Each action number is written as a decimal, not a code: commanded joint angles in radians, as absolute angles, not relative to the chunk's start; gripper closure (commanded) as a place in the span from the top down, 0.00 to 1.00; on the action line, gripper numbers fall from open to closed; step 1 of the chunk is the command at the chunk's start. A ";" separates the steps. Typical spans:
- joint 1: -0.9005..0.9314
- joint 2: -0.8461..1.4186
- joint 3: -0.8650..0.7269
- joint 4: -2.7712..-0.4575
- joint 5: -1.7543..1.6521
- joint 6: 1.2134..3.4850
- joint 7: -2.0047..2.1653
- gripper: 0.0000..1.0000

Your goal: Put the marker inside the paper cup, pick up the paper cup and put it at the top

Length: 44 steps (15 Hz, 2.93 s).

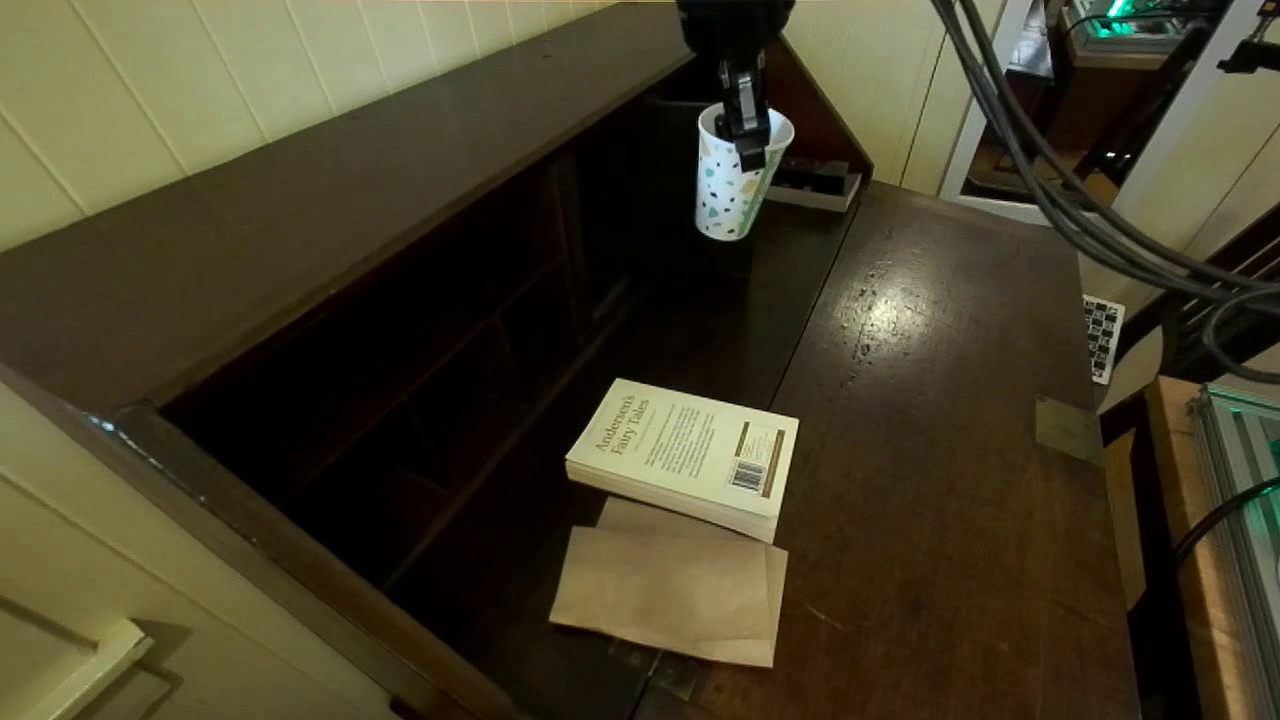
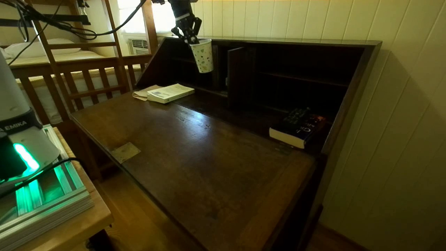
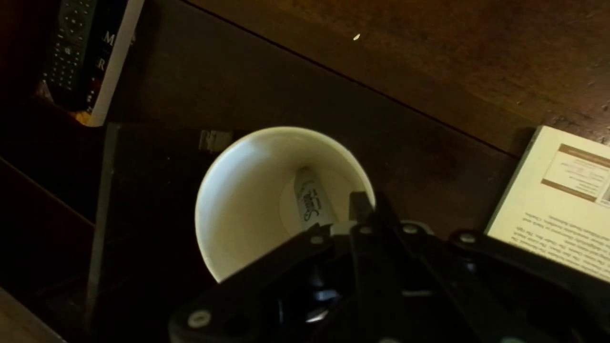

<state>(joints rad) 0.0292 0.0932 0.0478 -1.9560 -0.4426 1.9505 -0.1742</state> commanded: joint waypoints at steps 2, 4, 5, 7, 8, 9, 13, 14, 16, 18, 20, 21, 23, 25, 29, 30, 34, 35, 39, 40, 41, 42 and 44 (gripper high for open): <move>0.010 0.002 0.021 -1.958 -0.338 1.914 -0.212 0.01; 0.000 -0.014 0.007 -1.941 -0.310 1.904 -0.236 0.01; -0.006 -0.020 -0.002 -1.927 -0.291 1.892 -0.267 0.01; -0.019 -0.030 -0.021 -1.902 -0.261 1.879 -0.308 0.01; -0.025 -0.028 -0.031 -1.881 -0.252 1.867 -0.321 0.01; -0.033 -0.023 -0.041 -1.857 -0.237 1.861 -0.344 0.01; -0.058 0.033 -0.073 -1.736 -0.166 1.800 -0.419 0.01; -0.049 -0.014 -0.063 -1.819 -0.215 1.852 -0.370 0.01; -0.053 -0.011 -0.066 -1.809 -0.212 1.848 -0.375 0.03; -0.051 -0.010 -0.062 -1.813 -0.212 1.848 -0.374 0.03; -0.051 -0.009 -0.062 -1.813 -0.212 1.848 -0.374 0.03; -0.051 -0.009 -0.062 -1.813 -0.212 1.848 -0.374 0.03; -0.051 -0.009 -0.062 -1.813 -0.212 1.848 -0.374 0.03; -0.053 0.003 -0.063 -1.798 -0.228 1.846 -0.359 0.01; -0.061 0.042 -0.072 -1.733 -0.224 1.832 -0.410 0.01; -0.063 0.051 -0.074 -1.720 -0.220 1.830 -0.423 0.01; -0.076 0.098 -0.078 -1.661 -0.214 1.830 -0.503 0.01; -0.079 0.108 -0.078 -1.647 -0.214 1.832 -0.527 0.01; -0.089 0.139 -0.074 -1.586 -0.233 1.810 -0.635 0.01; -0.089 0.142 -0.073 -1.573 -0.238 1.803 -0.663 0.01; -0.089 0.147 -0.073 -1.560 -0.246 1.800 -0.685 0.01; -0.088 0.156 -0.073 -1.540 -0.261 1.793 -0.709 0.01; -0.089 0.185 -0.072 -1.497 -0.276 1.776 -0.772 0.01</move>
